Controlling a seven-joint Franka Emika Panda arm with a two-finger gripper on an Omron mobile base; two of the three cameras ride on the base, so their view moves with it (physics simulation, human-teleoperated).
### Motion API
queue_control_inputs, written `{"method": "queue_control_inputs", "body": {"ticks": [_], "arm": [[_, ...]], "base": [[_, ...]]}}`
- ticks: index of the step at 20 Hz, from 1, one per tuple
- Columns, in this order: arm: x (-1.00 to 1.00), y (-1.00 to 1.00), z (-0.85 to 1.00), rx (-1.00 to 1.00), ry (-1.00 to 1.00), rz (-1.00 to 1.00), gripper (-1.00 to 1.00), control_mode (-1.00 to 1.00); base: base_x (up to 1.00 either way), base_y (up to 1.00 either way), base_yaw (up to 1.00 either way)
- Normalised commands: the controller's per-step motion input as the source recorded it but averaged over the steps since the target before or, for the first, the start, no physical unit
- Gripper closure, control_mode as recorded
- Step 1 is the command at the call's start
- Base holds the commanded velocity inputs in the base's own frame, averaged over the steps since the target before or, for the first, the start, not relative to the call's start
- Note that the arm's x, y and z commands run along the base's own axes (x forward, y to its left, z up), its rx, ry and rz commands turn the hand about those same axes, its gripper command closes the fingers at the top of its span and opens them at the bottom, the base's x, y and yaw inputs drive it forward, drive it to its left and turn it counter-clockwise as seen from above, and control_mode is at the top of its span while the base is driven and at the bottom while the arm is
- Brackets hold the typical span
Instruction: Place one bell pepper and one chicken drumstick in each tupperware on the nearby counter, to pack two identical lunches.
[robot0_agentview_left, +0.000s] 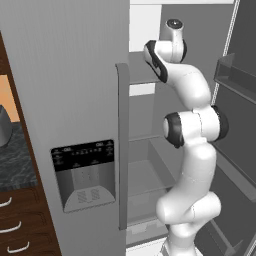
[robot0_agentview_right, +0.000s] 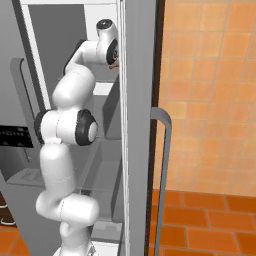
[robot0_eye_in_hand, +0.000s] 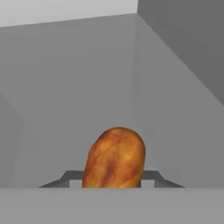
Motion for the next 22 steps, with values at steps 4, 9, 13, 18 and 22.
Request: {"method": "queue_control_inputs", "body": {"ticks": [4, 9, 13, 18, 22], "arm": [[-1.0, 0.01, -0.31, 0.0, -0.08, 0.1, 1.0, -1.0], [-1.0, 0.08, -0.48, 0.0, -0.01, 0.15, 1.0, -1.0], [-1.0, 0.07, -0.32, -0.02, 0.02, 0.18, 1.0, -1.0], [-1.0, 0.08, -0.24, -0.03, 0.05, 0.16, 1.0, -1.0], [-1.0, 0.21, -0.2, -0.14, 0.33, 0.15, 1.0, -1.0]], "base": [[0.0, 0.0, 0.0], [0.0, 0.0, 0.0], [0.0, 0.0, 0.0], [0.0, 0.0, 0.0], [0.0, 0.0, 0.0]]}}
